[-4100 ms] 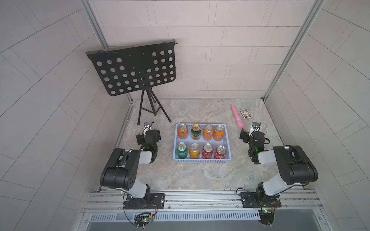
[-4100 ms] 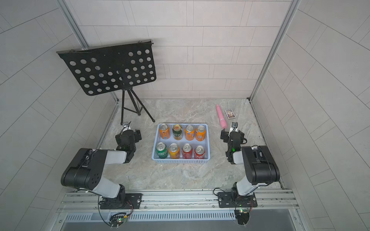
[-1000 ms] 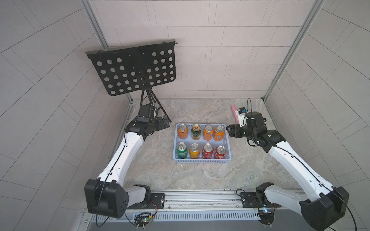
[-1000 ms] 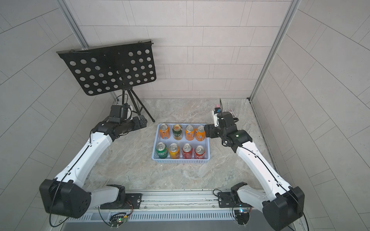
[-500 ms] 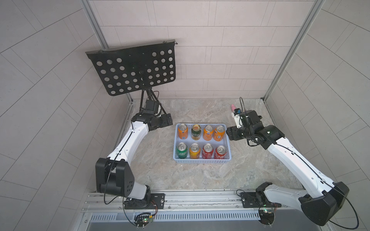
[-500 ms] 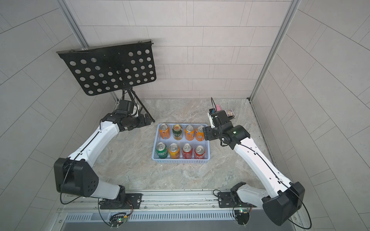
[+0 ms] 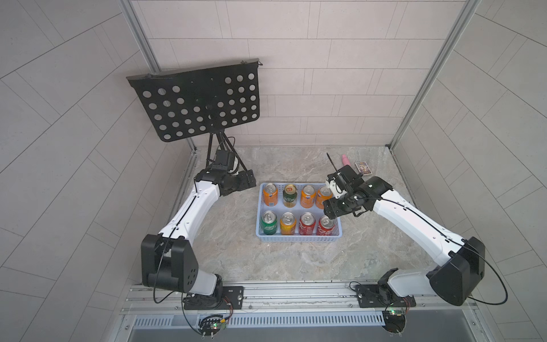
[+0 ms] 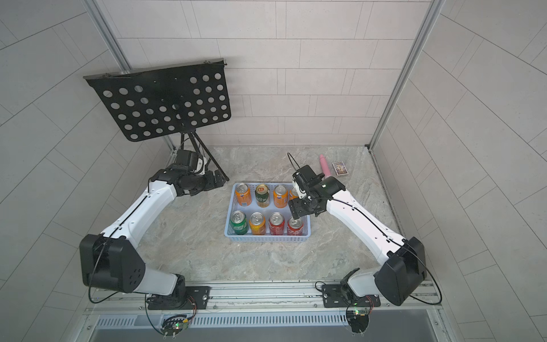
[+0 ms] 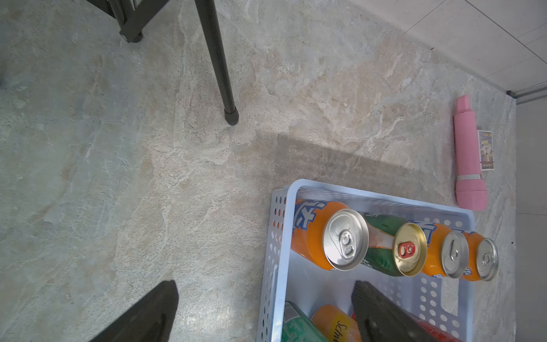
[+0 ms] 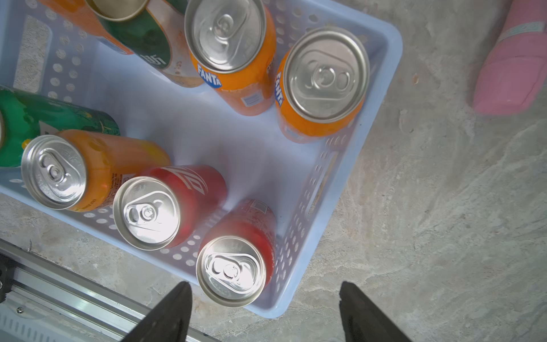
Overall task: Take out the drinks from the basket
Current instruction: Pick up the drink from the basket.
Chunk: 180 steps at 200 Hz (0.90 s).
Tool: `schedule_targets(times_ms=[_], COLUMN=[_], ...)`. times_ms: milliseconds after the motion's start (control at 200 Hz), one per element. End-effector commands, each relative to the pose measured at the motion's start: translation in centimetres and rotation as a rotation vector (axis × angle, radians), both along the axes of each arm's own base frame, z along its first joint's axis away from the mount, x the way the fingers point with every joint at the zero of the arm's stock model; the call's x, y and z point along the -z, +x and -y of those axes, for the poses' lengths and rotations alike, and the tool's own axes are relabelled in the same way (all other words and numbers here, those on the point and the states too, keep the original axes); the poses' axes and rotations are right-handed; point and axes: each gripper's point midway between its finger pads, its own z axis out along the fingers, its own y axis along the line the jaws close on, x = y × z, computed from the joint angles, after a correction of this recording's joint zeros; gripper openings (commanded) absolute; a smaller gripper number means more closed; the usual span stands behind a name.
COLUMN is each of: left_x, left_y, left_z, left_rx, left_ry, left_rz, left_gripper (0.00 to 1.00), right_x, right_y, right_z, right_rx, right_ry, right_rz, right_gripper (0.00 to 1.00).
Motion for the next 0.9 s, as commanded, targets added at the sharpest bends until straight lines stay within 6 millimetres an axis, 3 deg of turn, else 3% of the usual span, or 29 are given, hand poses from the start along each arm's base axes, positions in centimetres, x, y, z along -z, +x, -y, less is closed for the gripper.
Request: schedule_targets(times_ms=[0,600,896], left_x=[-0.1,0.1,0.2], left_y=[-0.2,-0.3,-0.4], left_z=[0.2,0.7,0.8], left_rx=[0.003,0.012,0.016], left_ry=[-0.013,-0.049,-0.049], left_rz=[-0.007,-0.012,-0.015], left_gripper=[1.00,1.00,1.00], right_x=[1.2,5.2,5.9], right_y=[-1.2,-2.8,-2.5], right_z=[-0.4,-1.2,-1.7], right_rx=[-0.011,-0.047,-0.042], right_ry=[-0.020,-0.090,-0.095], right_rz=[-0.064,-0.166,-0.160], right_gripper=[0.83,0.86,0.86])
